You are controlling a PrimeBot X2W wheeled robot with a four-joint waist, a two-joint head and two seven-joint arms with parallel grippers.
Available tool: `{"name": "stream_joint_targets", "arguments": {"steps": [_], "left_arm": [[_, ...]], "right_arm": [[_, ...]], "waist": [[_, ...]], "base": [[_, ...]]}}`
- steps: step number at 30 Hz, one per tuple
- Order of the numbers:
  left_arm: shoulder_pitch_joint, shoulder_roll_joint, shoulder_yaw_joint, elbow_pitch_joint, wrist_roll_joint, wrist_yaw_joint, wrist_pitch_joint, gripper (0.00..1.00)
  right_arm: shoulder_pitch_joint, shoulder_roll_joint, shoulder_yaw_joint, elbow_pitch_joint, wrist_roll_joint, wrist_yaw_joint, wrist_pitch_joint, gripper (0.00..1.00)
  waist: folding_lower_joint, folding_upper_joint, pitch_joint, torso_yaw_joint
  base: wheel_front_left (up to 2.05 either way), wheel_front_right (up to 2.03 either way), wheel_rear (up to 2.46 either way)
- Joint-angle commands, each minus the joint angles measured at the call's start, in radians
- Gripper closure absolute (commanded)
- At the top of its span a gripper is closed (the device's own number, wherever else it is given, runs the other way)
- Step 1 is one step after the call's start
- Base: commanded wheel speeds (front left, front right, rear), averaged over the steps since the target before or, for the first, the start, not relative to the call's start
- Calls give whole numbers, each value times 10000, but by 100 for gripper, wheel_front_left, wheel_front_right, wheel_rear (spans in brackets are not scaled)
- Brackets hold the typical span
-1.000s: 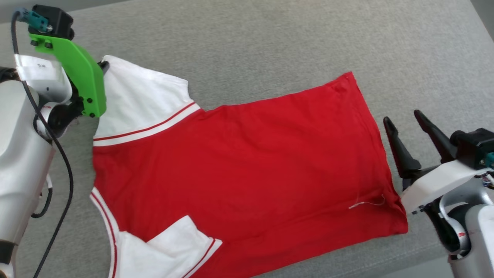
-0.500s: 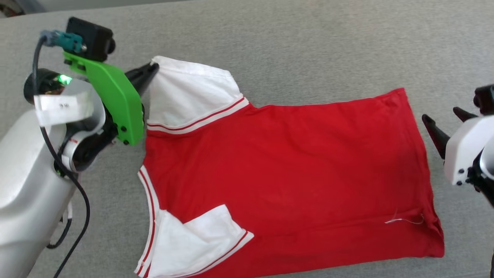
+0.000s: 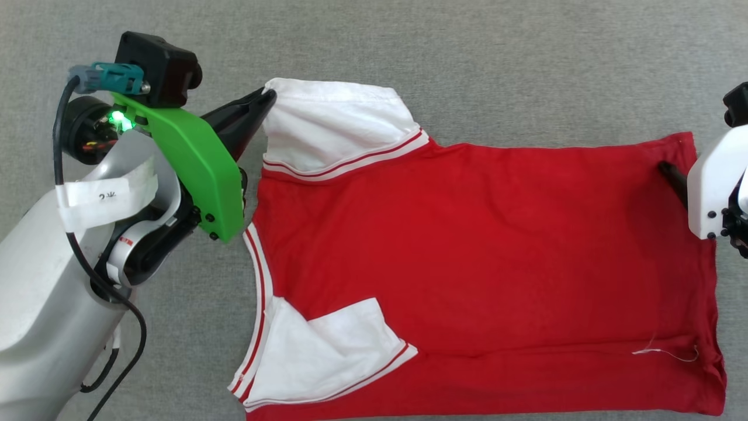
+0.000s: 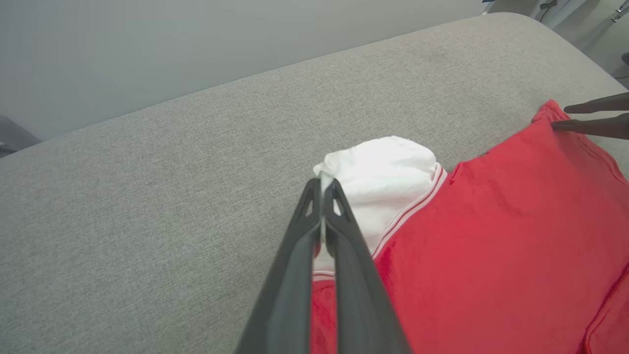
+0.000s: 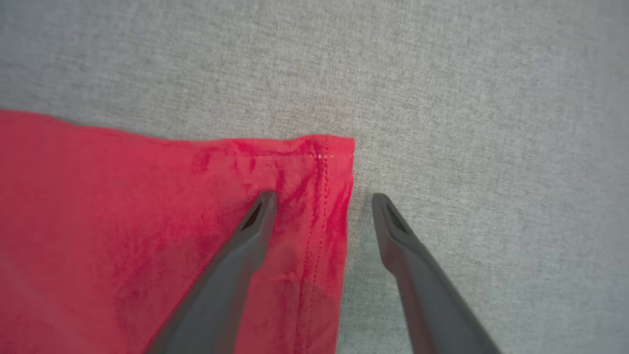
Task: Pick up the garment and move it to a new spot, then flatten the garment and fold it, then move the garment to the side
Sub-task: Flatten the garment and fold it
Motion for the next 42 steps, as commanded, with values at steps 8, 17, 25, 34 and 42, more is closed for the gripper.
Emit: {"name": "stream_joint_targets", "arguments": {"steps": [8,17,25,34,42], "left_arm": [[275,-229,-73,229,-119,-54,-194,100],[516,-315,-55,803,-134,-58,-583,100],[1452,-425,125,1212,-440,190,-1208,100],[3016,-413,132,944,-794,638,-1625,100],[4479,-285,-9,645,-1105,979,-1752,100]], "right_arm": [[-251,-32,717,1173,-156,-7,-188,56],[-443,39,690,1836,-138,-7,-1604,100],[302,572,-296,2056,167,-7,-3696,100],[2007,555,-639,1114,815,-7,-4888,100],[3640,136,-679,224,1581,-7,-5550,100]], "waist": [[0,102,269,411],[0,102,-171,354],[0,102,-1295,248],[0,102,-2189,284],[0,102,-2824,391]], "base": [[0,0,0],[0,0,0],[0,0,0],[0,0,0],[0,0,0]]}}
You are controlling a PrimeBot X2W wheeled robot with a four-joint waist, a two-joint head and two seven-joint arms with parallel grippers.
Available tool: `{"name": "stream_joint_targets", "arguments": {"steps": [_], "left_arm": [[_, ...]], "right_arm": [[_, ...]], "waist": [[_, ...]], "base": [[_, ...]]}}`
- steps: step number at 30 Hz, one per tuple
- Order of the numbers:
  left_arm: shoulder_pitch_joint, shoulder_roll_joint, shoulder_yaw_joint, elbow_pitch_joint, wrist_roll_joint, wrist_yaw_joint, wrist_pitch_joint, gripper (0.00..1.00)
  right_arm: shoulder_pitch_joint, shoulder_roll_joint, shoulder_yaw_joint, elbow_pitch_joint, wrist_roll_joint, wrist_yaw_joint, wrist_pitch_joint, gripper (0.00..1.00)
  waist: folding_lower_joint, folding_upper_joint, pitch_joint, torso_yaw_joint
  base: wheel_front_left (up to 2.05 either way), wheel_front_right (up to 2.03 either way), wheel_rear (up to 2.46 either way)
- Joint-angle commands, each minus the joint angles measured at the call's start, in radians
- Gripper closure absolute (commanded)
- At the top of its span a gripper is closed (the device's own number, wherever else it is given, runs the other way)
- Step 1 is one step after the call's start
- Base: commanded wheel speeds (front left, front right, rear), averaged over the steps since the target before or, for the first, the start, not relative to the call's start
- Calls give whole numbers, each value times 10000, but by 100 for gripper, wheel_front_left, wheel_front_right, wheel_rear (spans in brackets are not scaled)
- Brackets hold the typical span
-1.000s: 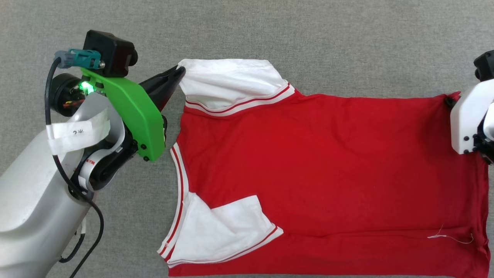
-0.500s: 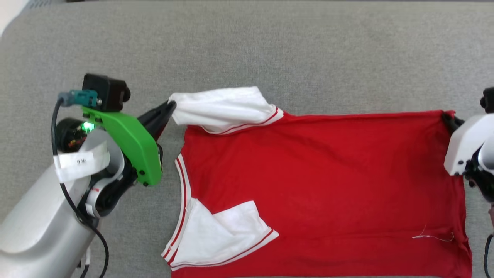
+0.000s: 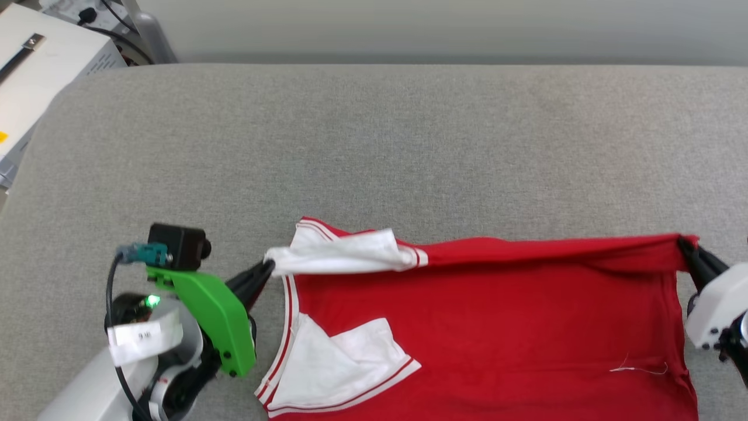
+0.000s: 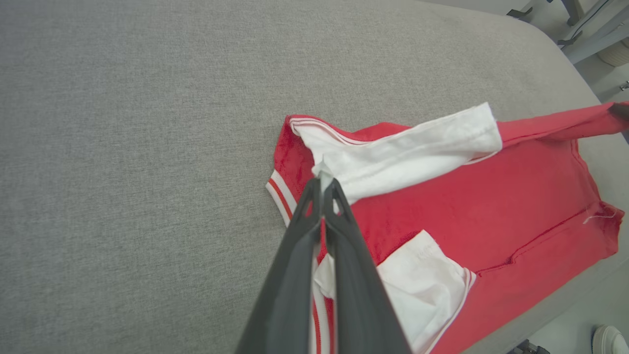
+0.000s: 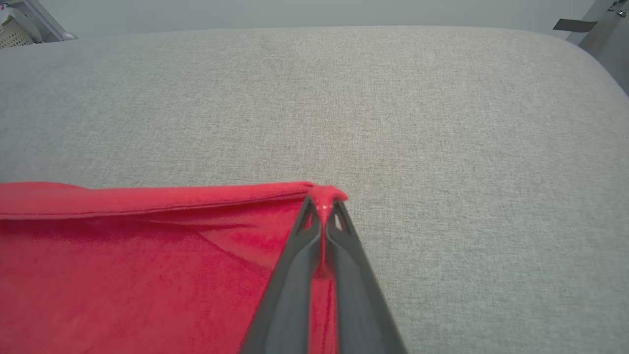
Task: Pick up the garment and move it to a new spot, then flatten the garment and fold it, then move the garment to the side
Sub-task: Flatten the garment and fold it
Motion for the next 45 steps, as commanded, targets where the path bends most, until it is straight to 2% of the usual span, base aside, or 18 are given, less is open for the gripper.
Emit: {"name": "stream_joint_targets", "arguments": {"steps": [1,11,16,22,23,24,25,26,27,31,36,41,45], "left_arm": [[368,49,-32,-66,-177,139,-102,100],[1845,307,-376,-205,-455,419,34,100],[2065,365,-660,-18,-401,380,225,100],[2078,83,-995,471,-383,201,291,100],[2030,-21,-1103,691,-304,133,248,100],[2013,-63,-1148,775,-278,108,240,93],[1999,-113,-1194,872,-259,81,231,68],[1991,-148,-1223,944,-252,64,224,54],[1986,-180,-1249,1033,-227,51,192,0],[2034,-259,-1291,1343,-140,33,-4,0],[2045,-414,-1079,1483,-95,62,-586,0],[1924,-588,-661,1302,238,264,-1692,0],[1724,-774,-297,1079,662,267,-2932,0]], "right_arm": [[347,-98,44,-135,150,-7,-80,100],[1866,-966,860,-513,911,-7,-104,100],[2026,-1299,1222,-254,1075,-7,60,100],[2028,-1739,1779,-157,1078,-7,244,100],[2020,-1877,1980,-144,1079,-7,328,100],[2023,-1923,2061,-152,1097,-7,358,100],[2037,-1959,2146,-165,1159,-7,413,58],[2045,-1993,2214,-196,1201,-7,442,0],[2053,-2012,2267,-217,1283,-7,491,0],[2170,-2227,2521,-445,1506,-7,741,0],[2322,-2423,2258,-974,1934,-7,1074,0],[2490,-2268,1335,-1689,2199,-7,1857,0],[2638,-1714,293,-2059,1830,-7,2648,0]], "waist": [[1,102,-265,76],[1,102,-518,172],[1,102,-527,214],[1,102,-514,242],[1,102,-519,244],[1,102,-531,243],[1,102,-555,240],[1,102,-583,234],[1,102,-640,220],[1,102,-931,175],[1,102,-1392,158],[1,102,-1754,160],[1,102,-1842,170]], "base": [[0,0,0],[0,0,0],[0,0,0],[0,0,0],[0,0,0],[0,0,0],[0,0,0],[0,0,0],[0,0,0],[0,0,0],[0,0,0],[0,0,0],[0,0,0]]}}
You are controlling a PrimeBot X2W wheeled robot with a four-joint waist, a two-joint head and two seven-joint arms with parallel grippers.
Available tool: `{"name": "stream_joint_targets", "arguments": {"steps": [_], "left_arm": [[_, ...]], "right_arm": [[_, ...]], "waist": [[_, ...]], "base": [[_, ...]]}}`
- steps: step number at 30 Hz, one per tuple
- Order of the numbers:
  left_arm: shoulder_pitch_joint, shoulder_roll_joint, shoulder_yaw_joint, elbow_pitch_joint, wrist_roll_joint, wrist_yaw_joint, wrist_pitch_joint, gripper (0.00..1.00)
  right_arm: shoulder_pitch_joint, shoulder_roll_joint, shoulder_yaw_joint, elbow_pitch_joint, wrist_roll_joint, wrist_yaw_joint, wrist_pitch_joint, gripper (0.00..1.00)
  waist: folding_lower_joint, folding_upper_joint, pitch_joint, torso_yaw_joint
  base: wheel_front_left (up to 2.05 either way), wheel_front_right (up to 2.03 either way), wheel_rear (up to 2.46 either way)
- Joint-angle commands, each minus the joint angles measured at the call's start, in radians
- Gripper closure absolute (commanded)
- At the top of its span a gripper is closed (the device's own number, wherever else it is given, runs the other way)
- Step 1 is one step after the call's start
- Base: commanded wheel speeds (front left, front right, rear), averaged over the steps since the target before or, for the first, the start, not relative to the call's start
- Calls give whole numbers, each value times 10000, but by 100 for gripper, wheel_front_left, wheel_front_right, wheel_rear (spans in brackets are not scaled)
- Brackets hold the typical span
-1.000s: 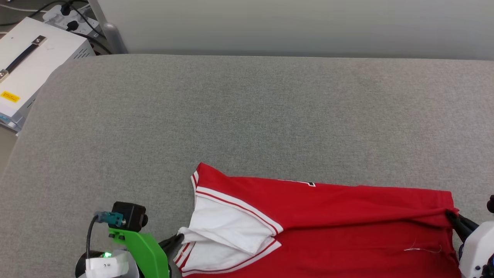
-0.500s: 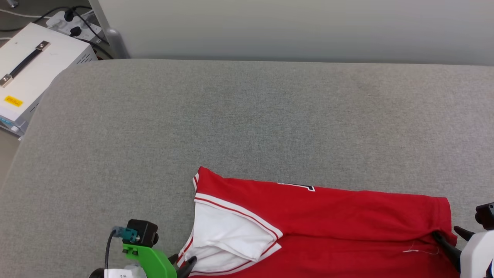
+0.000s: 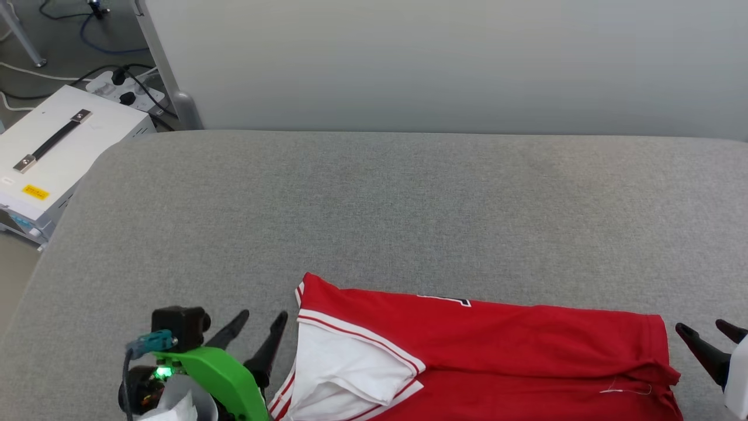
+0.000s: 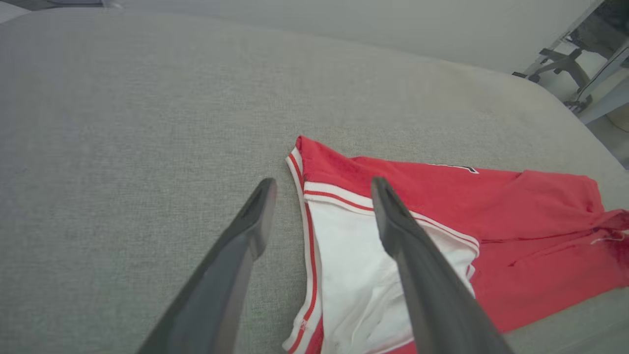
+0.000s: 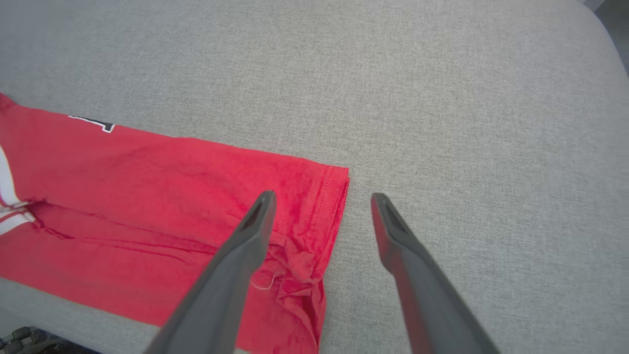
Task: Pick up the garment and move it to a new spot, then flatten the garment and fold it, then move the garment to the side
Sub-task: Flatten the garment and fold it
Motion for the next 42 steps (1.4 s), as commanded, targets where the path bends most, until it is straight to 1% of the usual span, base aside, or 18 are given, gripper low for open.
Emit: {"name": "stream_joint_targets", "arguments": {"steps": [1,4,5,7,9,12,15,21,26,30,34,37,42], "left_arm": [[-194,-131,200,12,273,25,-533,0],[-357,-191,361,185,1011,146,-1737,0],[-347,-414,553,255,975,144,-2252,0],[-319,-858,1096,347,840,20,-2796,0],[-288,-1078,1645,477,1200,-82,-2943,0],[-193,-1437,2591,233,2507,-335,-2962,0],[109,-2005,3600,-5,3522,-785,-2965,0],[370,-2927,4750,-45,4737,-1782,-2967,0],[190,-3492,5294,64,5313,-2285,-2968,0],[16,-3793,5482,111,5584,-2452,-2968,0],[-38,-3937,5566,173,5738,-2509,-2969,0],[-28,-3973,5544,200,5793,-2523,-2969,0],[-14,-3888,5343,266,5724,-2528,-2969,0]], "right_arm": [[260,298,-318,-73,-287,-7,379,0],[459,1126,-1193,-105,-895,-7,1211,0],[513,1477,-1453,-224,-1109,-7,1430,0],[635,2036,-1839,-417,-1480,-7,1779,0],[757,2426,-2112,-585,-1862,-7,2058,0],[834,2948,-2479,-751,-2236,-7,2297,0],[820,3338,-2773,-824,-2514,-7,2479,0],[564,3773,-3188,-510,-3058,-7,2552,0],[314,4012,-3311,-1,-3133,-7,2543,0],[252,4140,-3222,465,-3090,-7,2566,0],[127,4246,-3117,943,-2922,-7,2403,0],[51,4241,-2896,1278,-2853,-7,2275,0],[-20,4324,-2170,1631,-2550,-7,2167,0]], "waist": [[1,102,-44,11],[1,102,-32,24],[1,102,-10,41],[1,102,52,71],[1,102,179,88],[1,102,373,108],[1,102,636,131],[1,102,1122,223],[1,102,1504,354],[1,102,1677,453],[1,102,1766,498],[1,102,1789,506],[1,102,1750,494]], "base": [[0,0,0],[0,0,0],[0,0,0],[0,0,0],[0,0,0],[0,0,0],[0,0,0],[0,0,0],[0,0,0],[0,0,0],[0,0,0],[0,0,0],[0,0,0]]}}
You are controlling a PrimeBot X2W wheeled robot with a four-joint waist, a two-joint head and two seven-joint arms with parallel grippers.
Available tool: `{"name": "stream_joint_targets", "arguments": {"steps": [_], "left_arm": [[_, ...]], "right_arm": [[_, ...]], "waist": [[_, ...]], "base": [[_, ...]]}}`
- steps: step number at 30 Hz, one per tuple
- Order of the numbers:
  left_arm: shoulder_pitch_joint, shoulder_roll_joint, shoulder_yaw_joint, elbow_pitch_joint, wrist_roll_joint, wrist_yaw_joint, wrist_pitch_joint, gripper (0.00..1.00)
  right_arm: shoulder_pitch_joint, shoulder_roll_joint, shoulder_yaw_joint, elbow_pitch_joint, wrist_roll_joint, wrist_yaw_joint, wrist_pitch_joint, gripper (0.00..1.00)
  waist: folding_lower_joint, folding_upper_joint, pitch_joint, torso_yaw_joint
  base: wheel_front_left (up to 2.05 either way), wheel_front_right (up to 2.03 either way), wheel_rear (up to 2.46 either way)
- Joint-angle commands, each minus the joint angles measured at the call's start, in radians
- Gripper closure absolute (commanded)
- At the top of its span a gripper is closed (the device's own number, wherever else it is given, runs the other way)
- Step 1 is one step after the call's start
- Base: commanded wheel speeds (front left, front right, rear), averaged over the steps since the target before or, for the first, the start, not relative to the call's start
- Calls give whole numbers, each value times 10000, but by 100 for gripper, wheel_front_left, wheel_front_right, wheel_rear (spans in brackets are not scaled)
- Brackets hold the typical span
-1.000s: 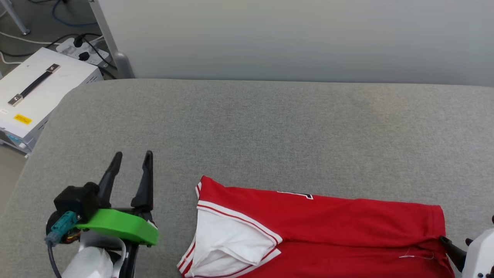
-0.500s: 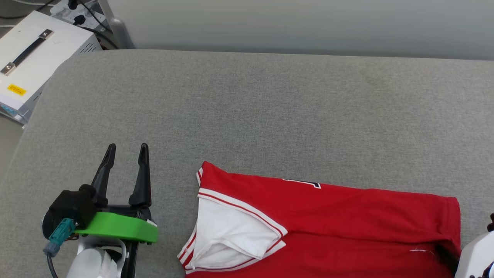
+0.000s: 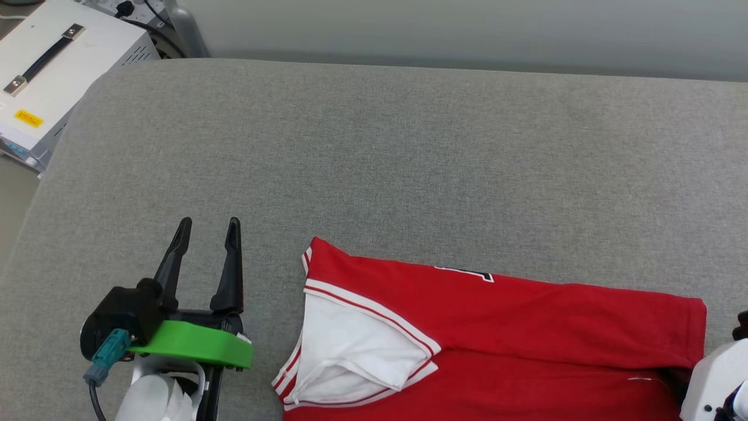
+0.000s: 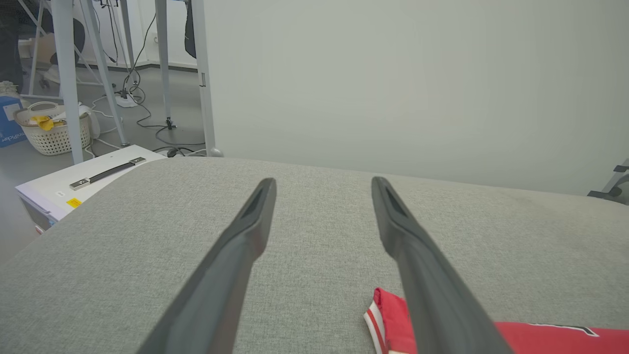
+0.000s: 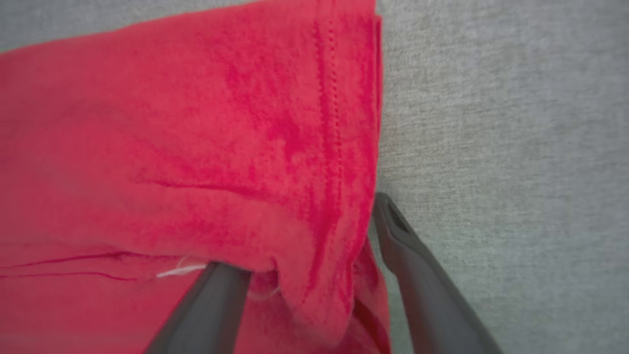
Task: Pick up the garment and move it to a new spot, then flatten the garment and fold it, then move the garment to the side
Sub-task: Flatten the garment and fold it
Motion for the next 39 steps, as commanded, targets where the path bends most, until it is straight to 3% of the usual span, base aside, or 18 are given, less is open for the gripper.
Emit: {"name": "stream_joint_targets", "arguments": {"steps": [1,2,3,4,11,25,39], "left_arm": [[-127,52,-12,46,-32,-26,-56,0],[-123,60,-41,70,-47,-26,-56,0],[-119,67,-65,94,-57,-26,-56,0],[-113,75,-90,121,-69,-27,-56,0],[1,94,-150,246,-137,-27,-56,0],[171,44,-174,275,-200,-28,-57,0],[446,-14,-219,429,-240,-28,-57,0]], "right_arm": [[-48,417,528,367,203,85,62,9],[-61,426,632,408,245,85,27,55],[-72,419,713,436,283,85,-15,71],[-89,401,767,461,310,85,-111,100],[-146,143,593,523,281,85,-780,100],[-139,-733,-927,325,-302,85,-1529,100],[423,-369,-345,-1119,7,85,-1298,100]], "waist": [[1,103,-26,-12],[1,103,-50,-19],[1,103,-76,-23],[1,103,-108,-29],[1,103,-392,-83],[1,103,-704,-269],[1,103,-1294,-324]], "base": [[0,0,0],[0,0,0],[0,0,0],[0,0,0],[0,0,0],[0,0,0],[0,0,0]]}}
